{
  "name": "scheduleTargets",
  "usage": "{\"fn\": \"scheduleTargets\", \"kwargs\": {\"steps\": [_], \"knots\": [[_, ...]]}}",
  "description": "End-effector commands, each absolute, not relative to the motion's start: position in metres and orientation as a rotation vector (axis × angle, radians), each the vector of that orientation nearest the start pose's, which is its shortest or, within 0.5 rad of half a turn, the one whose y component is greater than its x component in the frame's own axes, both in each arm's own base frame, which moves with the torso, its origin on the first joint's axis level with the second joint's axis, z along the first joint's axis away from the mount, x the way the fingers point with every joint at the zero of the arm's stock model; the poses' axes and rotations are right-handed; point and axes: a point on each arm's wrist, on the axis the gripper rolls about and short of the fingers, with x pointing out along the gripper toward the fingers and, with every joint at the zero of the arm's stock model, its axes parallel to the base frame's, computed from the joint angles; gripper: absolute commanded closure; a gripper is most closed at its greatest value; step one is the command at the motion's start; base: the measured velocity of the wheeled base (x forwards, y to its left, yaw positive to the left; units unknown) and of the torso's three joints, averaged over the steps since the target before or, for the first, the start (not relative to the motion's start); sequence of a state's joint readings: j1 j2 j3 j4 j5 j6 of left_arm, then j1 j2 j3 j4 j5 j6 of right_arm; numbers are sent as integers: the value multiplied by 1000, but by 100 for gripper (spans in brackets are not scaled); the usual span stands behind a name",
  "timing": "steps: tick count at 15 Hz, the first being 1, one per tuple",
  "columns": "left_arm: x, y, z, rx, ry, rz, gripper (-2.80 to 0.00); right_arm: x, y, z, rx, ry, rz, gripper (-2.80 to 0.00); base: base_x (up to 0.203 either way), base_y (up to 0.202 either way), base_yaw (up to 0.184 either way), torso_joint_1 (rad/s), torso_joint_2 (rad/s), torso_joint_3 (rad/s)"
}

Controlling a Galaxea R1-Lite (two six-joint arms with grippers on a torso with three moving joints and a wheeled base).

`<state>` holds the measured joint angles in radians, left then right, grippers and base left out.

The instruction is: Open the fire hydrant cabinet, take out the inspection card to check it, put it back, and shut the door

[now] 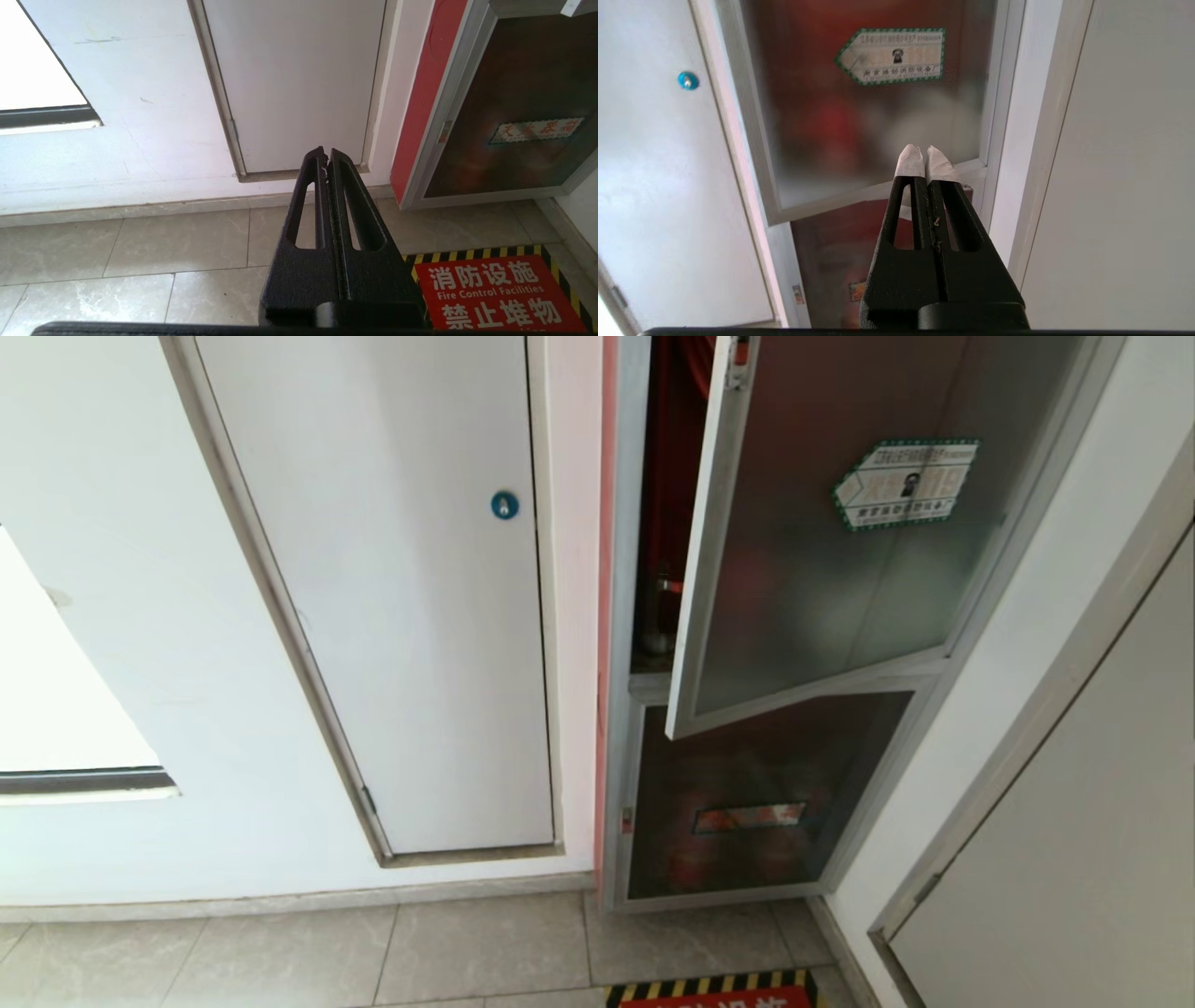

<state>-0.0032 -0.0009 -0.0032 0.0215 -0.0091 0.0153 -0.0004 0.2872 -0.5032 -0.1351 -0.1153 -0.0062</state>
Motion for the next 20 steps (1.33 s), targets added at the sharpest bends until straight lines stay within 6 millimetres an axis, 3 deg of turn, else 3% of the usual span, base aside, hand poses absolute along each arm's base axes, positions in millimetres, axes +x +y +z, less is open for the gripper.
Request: {"fn": "scheduleTargets", "kwargs": {"steps": [1, 6, 9, 14, 20], "knots": [[-23, 0, 74, 15, 17, -12, 0, -49, -2, 208, 10, -380, -99, 0, 0, 0, 0, 0, 0, 0], [-23, 0, 74, 15, 17, -12, 0, -39, -1, 138, -13, -221, -61, 0, 0, 0, 0, 0, 0, 0], [-23, 0, 74, 15, 17, -12, 0, -32, -1, 107, -17, -151, -42, 0, 0, 0, 0, 0, 0, 0], [-23, 0, 74, 15, 17, -12, 0, -23, -1, 80, -17, -46, -30, 0, 0, 0, 0, 0, 0, 0], [-23, 0, 74, 15, 17, -12, 0, -23, 0, 76, -12, -5, 5, 0, 0, 0, 0, 0, 0, 0]]}}
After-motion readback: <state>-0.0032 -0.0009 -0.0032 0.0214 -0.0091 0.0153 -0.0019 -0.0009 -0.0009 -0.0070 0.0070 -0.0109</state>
